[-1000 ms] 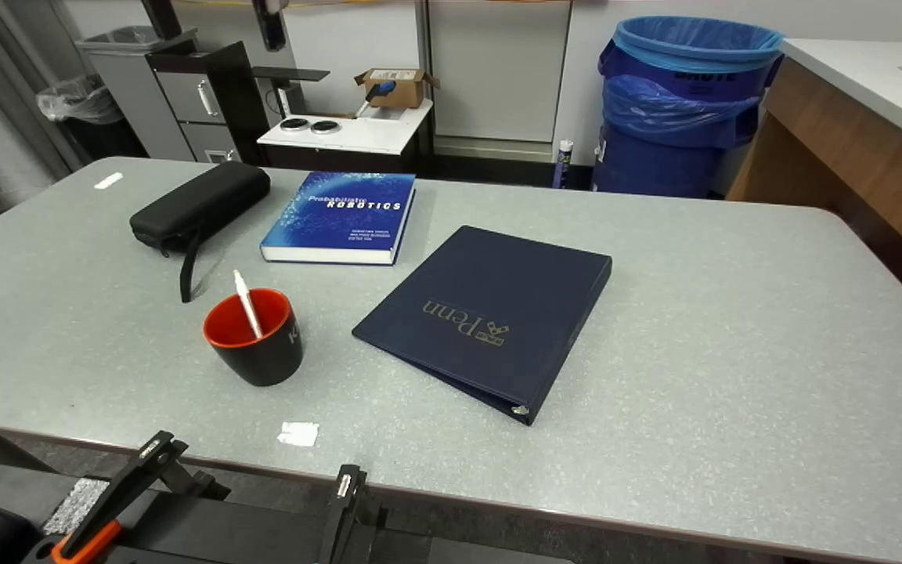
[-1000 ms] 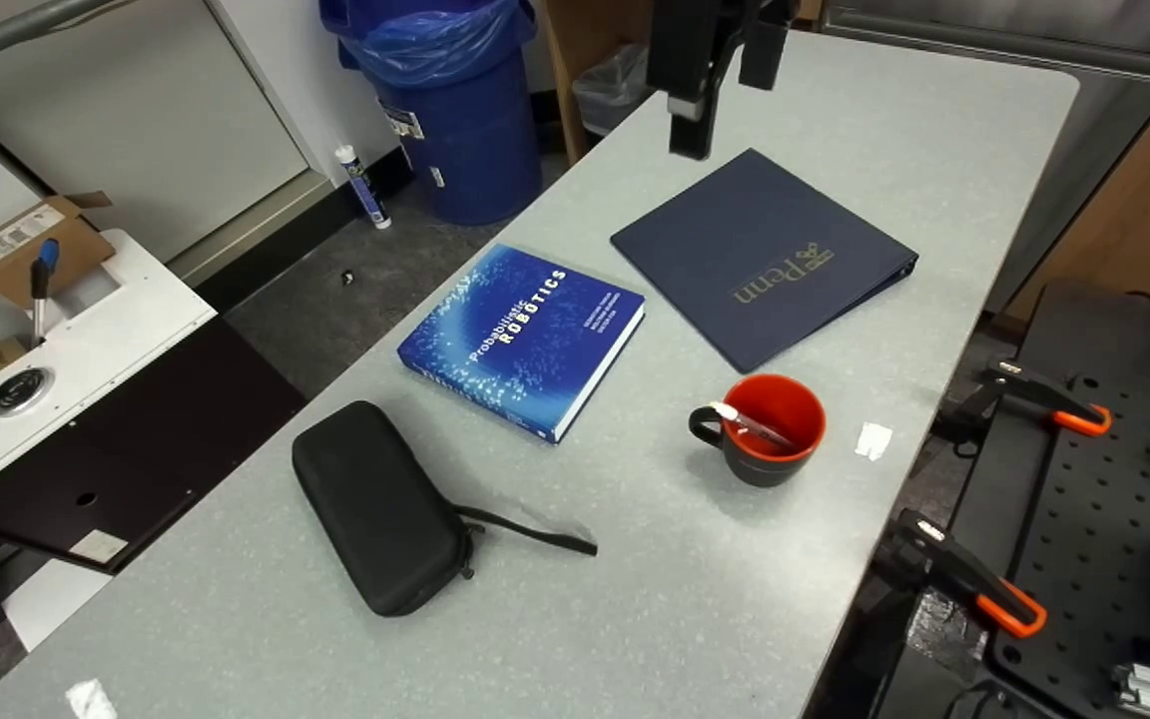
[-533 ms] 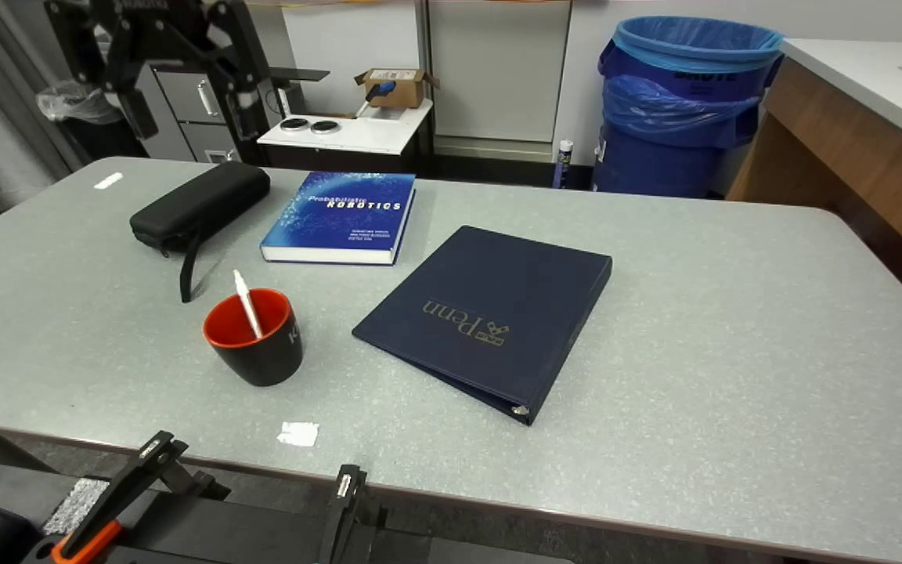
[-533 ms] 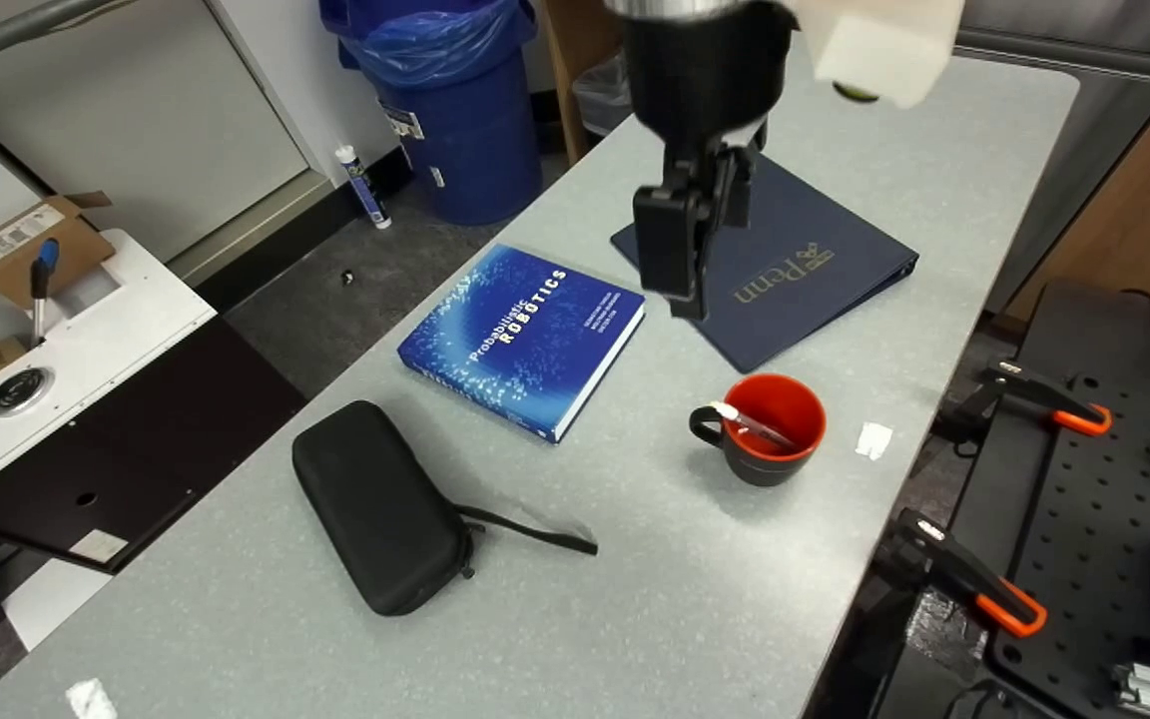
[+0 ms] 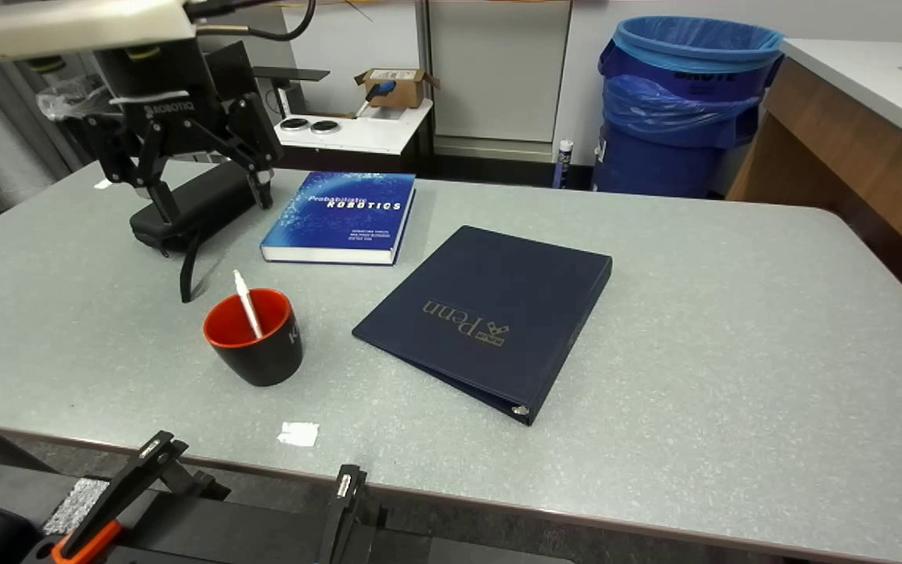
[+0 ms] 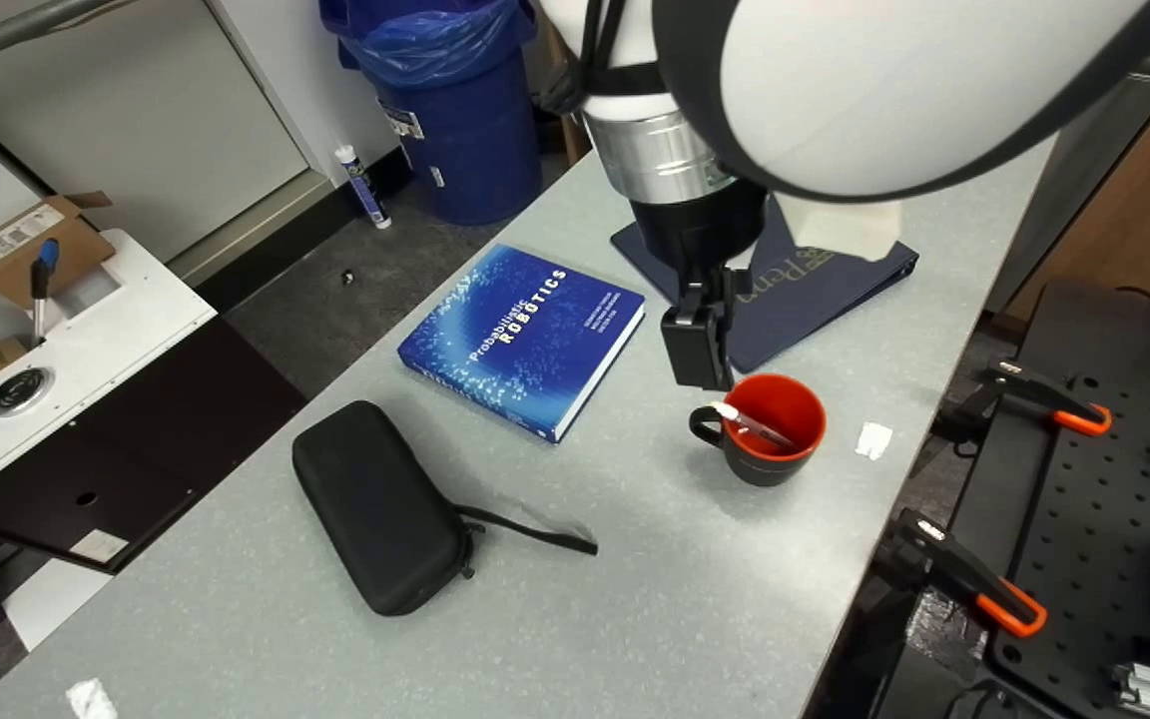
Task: Pick the pen and place it on the table
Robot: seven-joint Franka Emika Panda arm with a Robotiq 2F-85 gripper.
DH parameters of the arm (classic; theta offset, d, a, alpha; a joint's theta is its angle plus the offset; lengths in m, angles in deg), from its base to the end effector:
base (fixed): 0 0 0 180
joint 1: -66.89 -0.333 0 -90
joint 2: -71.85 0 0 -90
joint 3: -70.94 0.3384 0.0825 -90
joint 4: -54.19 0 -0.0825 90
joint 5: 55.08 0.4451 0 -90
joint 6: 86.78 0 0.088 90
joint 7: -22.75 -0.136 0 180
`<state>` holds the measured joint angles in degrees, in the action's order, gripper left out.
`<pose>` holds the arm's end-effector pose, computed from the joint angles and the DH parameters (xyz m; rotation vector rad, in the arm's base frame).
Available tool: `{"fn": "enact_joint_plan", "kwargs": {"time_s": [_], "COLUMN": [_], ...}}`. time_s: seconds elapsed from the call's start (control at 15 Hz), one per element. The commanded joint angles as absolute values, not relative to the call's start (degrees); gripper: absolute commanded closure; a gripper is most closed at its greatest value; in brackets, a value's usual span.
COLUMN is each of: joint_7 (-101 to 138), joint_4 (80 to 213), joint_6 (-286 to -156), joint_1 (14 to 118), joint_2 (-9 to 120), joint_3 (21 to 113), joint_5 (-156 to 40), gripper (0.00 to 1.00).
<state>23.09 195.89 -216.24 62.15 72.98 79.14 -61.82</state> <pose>0.4717 0.1022 0.2313 2.9847 0.4742 -0.2781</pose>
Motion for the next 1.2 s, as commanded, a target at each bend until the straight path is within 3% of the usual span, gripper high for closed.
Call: {"fn": "enact_joint_plan", "kwargs": {"time_s": [0.0,1.13], "joint_7": [23.1,18.8], "joint_4": [195.8,204.6], "joint_6": [-216.1,-234.7], "joint_1": [61.5,61.2], "joint_2": [73.0,67.9], "joint_3": [78.5,77.9], "joint_5": [-61.8,-69.9], "gripper": [0.00,0.00]}}
